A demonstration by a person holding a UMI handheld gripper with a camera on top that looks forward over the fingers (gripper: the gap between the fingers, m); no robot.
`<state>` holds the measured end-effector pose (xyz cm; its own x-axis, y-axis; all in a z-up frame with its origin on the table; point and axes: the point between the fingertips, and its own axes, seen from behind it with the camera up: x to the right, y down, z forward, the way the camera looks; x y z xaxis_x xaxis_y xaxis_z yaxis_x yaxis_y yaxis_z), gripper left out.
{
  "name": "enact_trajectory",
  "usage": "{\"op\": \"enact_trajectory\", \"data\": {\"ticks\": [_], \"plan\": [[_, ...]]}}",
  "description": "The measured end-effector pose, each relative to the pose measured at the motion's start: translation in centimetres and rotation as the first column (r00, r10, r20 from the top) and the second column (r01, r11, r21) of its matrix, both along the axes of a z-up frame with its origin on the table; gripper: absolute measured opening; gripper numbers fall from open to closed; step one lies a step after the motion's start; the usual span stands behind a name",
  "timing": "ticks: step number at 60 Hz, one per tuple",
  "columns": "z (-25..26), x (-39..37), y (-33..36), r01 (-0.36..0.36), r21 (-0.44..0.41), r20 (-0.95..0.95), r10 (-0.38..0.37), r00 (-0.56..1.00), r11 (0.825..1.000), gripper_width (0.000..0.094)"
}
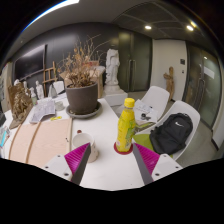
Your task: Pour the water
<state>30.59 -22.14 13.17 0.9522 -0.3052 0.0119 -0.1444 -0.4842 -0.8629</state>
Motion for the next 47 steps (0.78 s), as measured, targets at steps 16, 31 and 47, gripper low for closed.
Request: {"op": "enact_trajectory", "data": {"ticks": [16,31,47], "plan": [[6.6,-9.6,-10.2,-0.046,-0.026,0.030,0.047,0.998,0.999,0.0864],[8.6,-15.3,-14.6,-0.094,-0.027,0.044,0.096,0.994,0.995,0.0862],[8.8,-17.2,-16.2,-0.105,-0.045,0.048,0.107,0.993,0.993,0.0862]]}}
